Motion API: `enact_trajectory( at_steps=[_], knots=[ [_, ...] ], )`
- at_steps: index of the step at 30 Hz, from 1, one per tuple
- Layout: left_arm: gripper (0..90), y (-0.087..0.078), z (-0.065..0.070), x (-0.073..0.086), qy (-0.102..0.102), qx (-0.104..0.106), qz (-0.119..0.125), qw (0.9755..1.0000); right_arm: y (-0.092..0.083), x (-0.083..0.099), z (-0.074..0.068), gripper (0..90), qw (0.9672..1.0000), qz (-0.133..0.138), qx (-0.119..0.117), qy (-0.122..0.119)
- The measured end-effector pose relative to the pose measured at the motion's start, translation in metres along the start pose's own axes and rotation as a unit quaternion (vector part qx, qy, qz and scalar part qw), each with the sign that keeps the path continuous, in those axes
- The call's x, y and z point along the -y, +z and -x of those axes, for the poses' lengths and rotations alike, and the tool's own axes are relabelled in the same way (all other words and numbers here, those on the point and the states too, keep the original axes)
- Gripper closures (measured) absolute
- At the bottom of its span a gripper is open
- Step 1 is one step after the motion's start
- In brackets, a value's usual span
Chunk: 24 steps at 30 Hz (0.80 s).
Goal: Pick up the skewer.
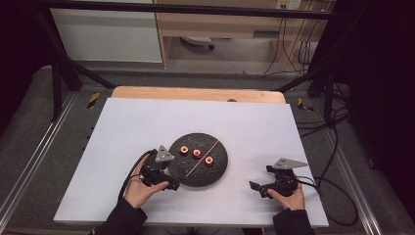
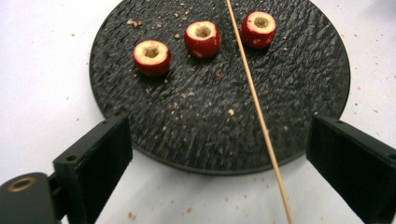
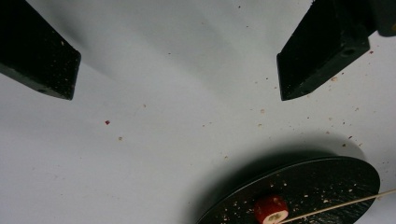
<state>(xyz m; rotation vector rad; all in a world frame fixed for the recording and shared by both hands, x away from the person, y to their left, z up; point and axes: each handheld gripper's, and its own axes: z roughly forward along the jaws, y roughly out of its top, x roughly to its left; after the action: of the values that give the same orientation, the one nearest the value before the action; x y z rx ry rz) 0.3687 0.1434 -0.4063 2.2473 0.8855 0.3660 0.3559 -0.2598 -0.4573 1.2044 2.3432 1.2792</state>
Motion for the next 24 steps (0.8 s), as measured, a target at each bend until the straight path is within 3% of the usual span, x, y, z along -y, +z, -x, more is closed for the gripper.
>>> enact_trajectory(
  at_steps=[8,15,24],
  knots=[
    [14.1,0.016,0.004,-0.013,-0.006,-0.004,-0.025,0.9997,0.001,0.000,0.000,0.6,1.0000,0.000,0.000,-0.001],
    [31.6,0.025,0.007,-0.021,-0.010,0.003,-0.042,0.9991,0.001,0.000,0.000,0.6,1.0000,0.000,0.000,-0.001],
    [45.3,0.036,0.009,-0.025,-0.010,0.012,-0.078,0.9968,0.000,0.000,0.000,0.7,1.0000,-0.003,-0.001,-0.001]
  ],
)
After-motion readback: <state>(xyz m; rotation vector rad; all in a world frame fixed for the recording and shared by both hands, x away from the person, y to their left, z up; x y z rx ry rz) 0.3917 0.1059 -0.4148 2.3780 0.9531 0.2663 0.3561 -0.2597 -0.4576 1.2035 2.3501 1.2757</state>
